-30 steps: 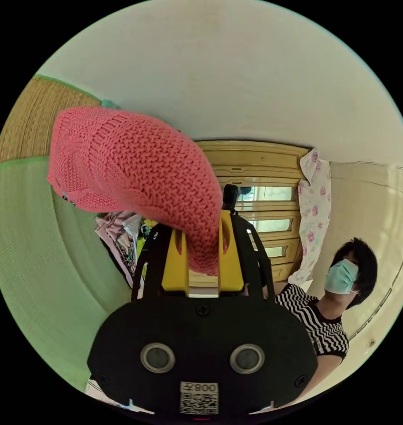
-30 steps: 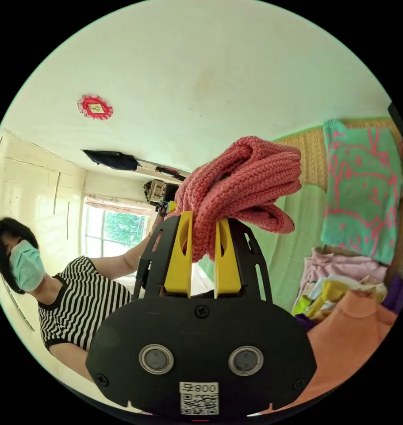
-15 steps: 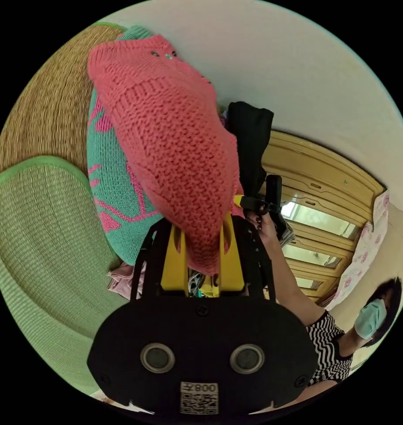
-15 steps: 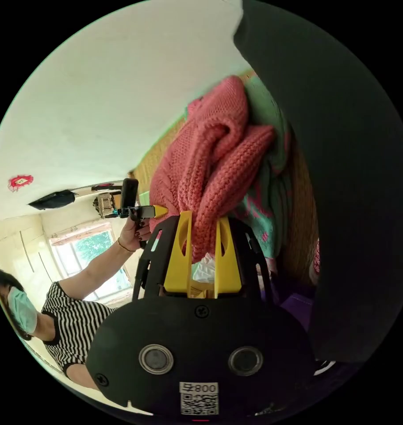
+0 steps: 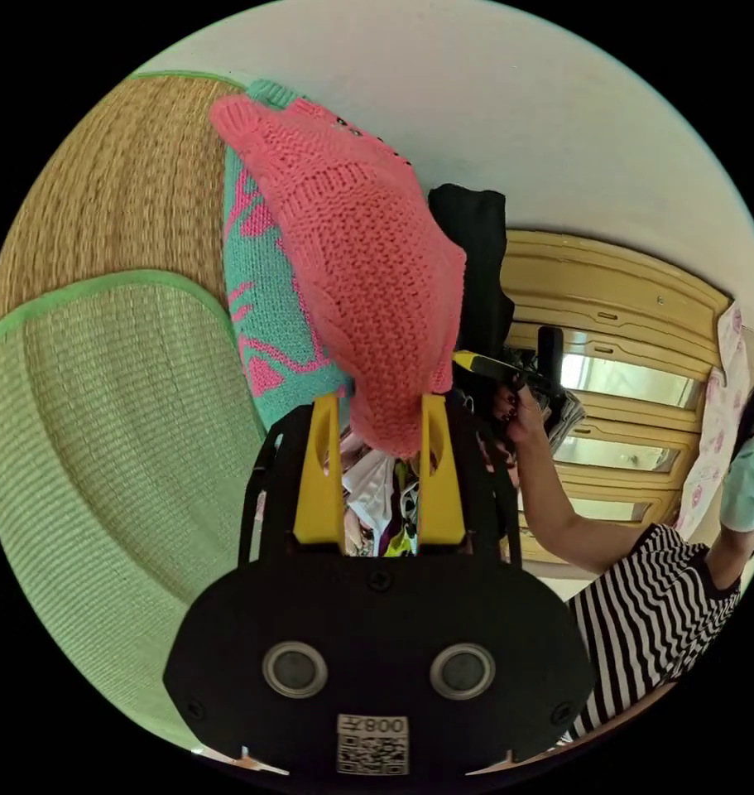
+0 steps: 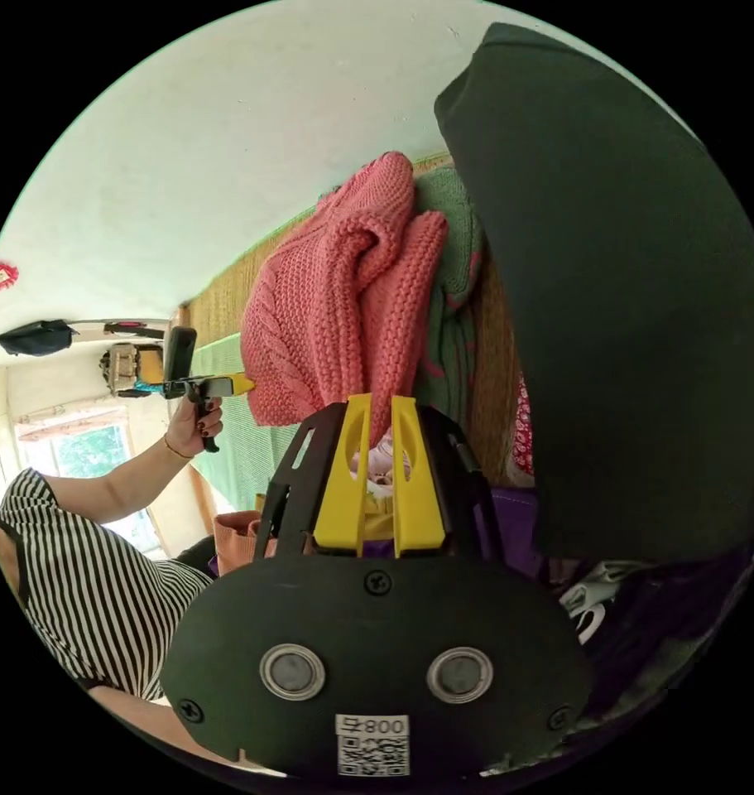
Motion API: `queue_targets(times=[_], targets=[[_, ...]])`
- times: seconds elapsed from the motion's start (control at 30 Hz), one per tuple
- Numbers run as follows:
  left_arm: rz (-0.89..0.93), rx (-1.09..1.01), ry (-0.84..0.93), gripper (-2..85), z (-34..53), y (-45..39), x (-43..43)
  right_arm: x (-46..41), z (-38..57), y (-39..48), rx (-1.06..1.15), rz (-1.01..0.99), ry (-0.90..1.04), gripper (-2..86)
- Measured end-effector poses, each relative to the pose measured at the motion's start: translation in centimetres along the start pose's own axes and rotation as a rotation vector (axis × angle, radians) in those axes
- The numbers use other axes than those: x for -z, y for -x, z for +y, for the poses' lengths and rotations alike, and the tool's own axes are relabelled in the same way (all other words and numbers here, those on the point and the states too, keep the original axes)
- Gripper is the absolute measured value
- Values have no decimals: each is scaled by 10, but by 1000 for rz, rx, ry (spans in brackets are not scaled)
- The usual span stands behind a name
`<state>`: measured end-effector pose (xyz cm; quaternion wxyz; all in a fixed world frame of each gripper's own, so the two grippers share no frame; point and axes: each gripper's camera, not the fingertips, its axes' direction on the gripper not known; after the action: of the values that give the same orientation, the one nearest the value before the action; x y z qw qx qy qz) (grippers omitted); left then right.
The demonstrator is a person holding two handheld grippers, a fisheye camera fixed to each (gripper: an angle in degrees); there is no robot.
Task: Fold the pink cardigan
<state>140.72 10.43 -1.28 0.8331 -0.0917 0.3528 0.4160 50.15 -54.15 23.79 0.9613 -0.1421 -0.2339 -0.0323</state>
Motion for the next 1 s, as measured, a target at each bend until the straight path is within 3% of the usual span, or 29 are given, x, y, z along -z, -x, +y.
queue_targets(times=[0.17, 0.37, 0.57, 0.83, 1.0], targets=[[-63, -139, -91, 95, 3, -68, -3, 17, -14, 47, 148, 109, -90, 7], [-320, -298, 87, 44, -29, -122, -77, -63, -69, 50, 216, 275, 181, 1], [-381, -304, 141, 20, -28, -149, -111, -97, -96, 38, 253, 325, 318, 1], [-399, -394, 38, 6, -21, -229, -122, -56, -110, 3, 174, 166, 240, 1], [-454, -468, 2, 3, -33, -270, -138, -23, -100, -3, 181, 195, 126, 1]])
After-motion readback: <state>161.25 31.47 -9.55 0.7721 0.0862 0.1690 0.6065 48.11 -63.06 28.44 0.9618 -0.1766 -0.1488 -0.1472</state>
